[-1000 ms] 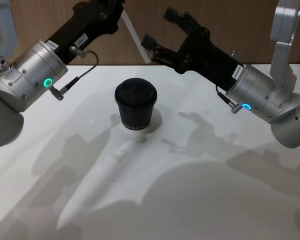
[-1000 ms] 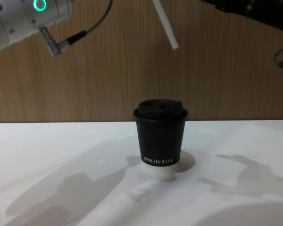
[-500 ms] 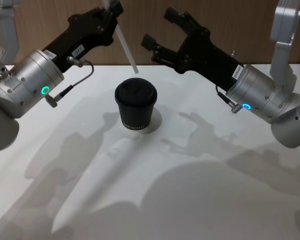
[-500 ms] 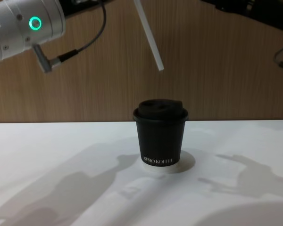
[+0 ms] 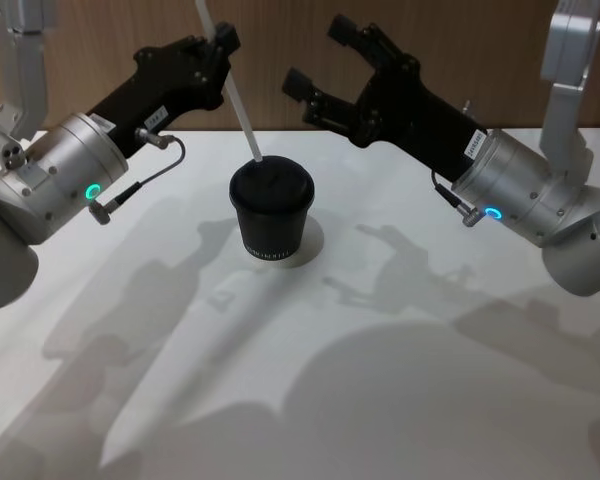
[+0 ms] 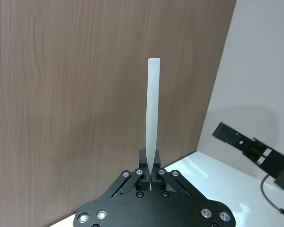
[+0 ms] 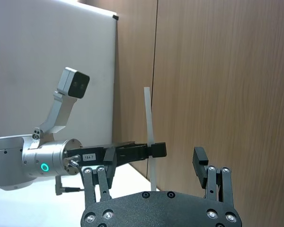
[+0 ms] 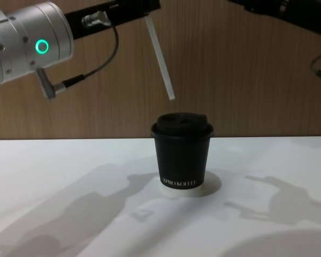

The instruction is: Pick up the straw with one hand, pass it to the other hand, and insert it into the cup.

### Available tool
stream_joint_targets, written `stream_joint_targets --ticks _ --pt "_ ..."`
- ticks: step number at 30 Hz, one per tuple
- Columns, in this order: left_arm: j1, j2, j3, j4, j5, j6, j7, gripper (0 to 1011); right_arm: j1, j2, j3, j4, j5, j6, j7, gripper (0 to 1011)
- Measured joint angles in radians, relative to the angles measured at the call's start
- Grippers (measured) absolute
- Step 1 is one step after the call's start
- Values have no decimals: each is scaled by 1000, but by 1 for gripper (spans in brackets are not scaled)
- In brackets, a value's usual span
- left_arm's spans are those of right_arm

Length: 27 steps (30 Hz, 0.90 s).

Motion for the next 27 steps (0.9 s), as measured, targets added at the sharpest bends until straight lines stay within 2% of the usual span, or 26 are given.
stream_joint_targets --ticks 15,27 --pt "-13 -9 12 34 72 -26 11 14 0 0 0 0 0 0 0 1001" --pt "-30 -27 21 68 102 -39 -5 14 0 0 0 0 0 0 0 1001"
